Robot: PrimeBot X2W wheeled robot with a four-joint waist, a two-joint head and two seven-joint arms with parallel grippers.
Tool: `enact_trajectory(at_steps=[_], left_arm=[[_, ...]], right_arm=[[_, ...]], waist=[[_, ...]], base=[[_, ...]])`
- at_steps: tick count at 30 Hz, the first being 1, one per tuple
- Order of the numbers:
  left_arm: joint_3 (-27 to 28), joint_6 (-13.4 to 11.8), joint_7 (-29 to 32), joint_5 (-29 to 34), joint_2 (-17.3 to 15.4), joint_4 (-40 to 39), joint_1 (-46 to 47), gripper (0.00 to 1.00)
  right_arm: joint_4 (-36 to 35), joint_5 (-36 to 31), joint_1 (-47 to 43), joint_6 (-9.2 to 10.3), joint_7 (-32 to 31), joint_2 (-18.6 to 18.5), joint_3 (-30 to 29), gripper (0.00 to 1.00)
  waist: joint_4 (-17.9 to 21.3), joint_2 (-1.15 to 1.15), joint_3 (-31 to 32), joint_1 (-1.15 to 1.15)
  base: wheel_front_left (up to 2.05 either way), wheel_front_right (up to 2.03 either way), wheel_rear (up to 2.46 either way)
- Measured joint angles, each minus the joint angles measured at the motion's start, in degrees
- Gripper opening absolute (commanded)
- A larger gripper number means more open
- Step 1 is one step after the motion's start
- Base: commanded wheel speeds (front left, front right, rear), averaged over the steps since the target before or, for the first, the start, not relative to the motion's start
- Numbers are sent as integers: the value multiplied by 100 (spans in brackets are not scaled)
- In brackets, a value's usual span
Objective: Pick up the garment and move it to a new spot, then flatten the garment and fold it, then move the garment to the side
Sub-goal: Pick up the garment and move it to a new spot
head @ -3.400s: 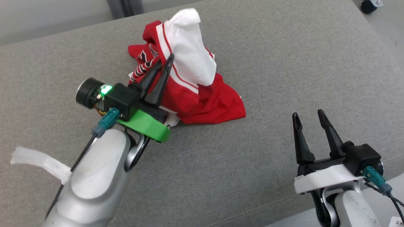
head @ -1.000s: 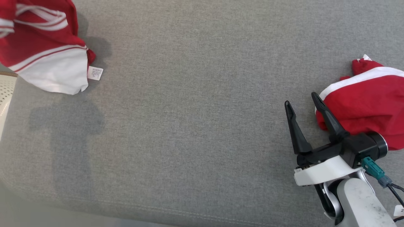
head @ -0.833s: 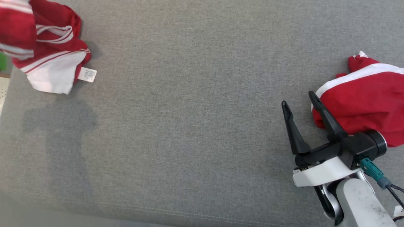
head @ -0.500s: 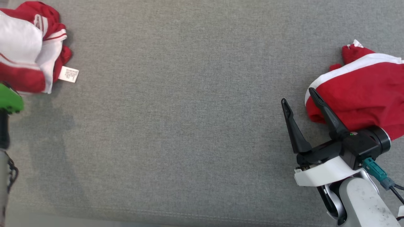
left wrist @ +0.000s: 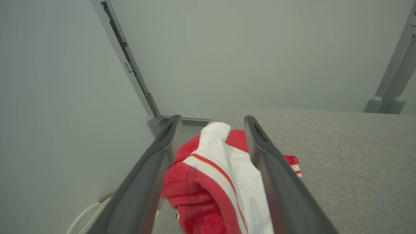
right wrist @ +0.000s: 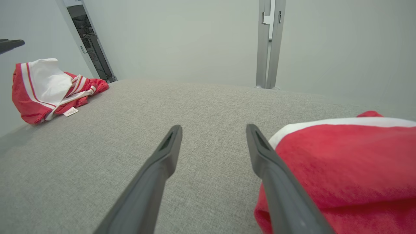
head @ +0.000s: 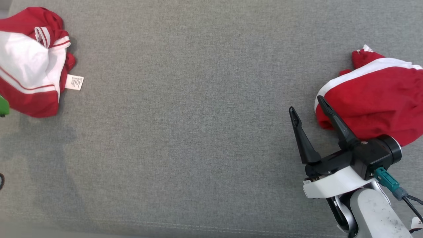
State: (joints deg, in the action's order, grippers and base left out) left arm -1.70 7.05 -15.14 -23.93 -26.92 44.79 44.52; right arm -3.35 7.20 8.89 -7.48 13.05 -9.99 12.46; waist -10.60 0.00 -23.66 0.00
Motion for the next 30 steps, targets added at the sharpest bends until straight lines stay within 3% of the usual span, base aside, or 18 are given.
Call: enact_trajectory(at_steps=[8, 21, 30], left_arm=[[82, 9, -1, 554, 8, -903, 121, 100], [-377, 33, -2, 709, 699, -1968, -595, 100], [-256, 34, -2, 706, 1054, -2485, -1573, 100]], right_arm=[[205, 60, 4, 0, 120, 167, -29, 100], [446, 166, -85, 0, 200, 442, -142, 100], [452, 196, -297, 0, 200, 520, -403, 100]], waist=[[176, 0, 303, 0], [873, 0, 858, 0], [1334, 0, 1176, 0]], base=[[0, 0, 0], [0, 0, 0], [0, 0, 0]])
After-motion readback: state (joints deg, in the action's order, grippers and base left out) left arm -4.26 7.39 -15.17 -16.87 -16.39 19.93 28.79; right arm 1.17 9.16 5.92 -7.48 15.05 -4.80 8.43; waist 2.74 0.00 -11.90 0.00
